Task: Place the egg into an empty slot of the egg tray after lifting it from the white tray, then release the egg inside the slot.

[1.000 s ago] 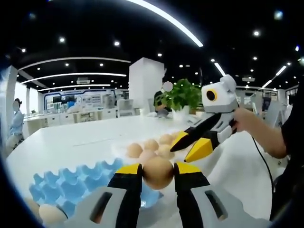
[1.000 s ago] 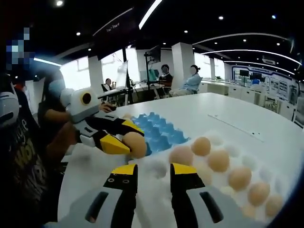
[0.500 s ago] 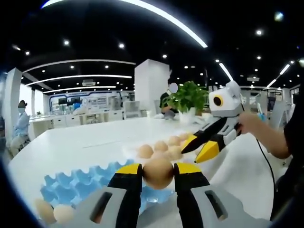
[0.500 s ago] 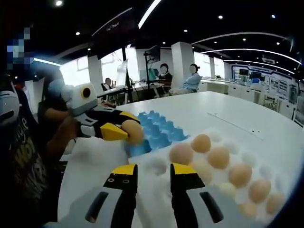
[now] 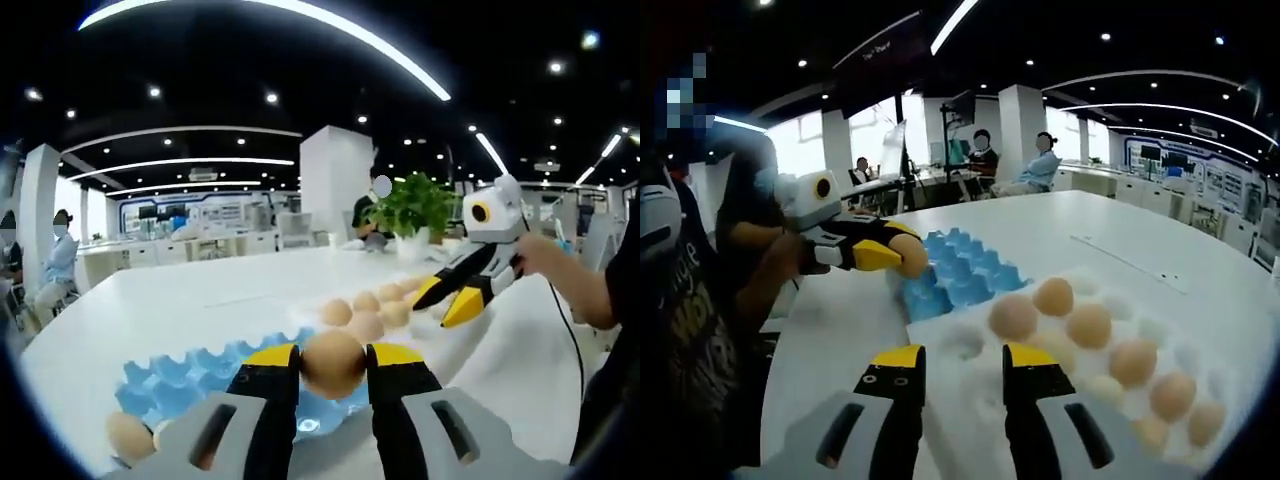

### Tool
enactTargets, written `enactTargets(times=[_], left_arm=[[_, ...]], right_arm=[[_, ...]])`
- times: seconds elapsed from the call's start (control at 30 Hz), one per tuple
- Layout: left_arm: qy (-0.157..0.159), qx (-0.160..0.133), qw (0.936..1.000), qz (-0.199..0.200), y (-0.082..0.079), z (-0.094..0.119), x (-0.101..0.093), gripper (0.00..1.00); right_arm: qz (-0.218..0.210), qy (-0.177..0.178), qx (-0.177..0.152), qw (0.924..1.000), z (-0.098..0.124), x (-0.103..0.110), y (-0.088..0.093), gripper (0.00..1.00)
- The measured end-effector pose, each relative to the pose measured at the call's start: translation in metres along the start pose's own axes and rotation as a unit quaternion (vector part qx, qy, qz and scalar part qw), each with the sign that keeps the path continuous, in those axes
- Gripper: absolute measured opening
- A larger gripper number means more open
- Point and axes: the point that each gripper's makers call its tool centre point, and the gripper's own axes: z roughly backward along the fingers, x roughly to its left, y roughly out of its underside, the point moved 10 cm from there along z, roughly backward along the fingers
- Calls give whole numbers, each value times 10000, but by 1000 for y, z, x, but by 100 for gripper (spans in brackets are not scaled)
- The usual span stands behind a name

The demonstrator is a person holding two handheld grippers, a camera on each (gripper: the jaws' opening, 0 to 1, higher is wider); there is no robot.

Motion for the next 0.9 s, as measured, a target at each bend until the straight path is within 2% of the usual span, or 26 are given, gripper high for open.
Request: enactTargets(times=[0.4,0.9], left_arm=[[-420,54,9991,31,6,17,21,26],[-665,290,9974,40,14,23,33,27]], right_arm=[[48,24,167,9998,2,0,7,33],[51,36,219,9997,2,1,9,33]])
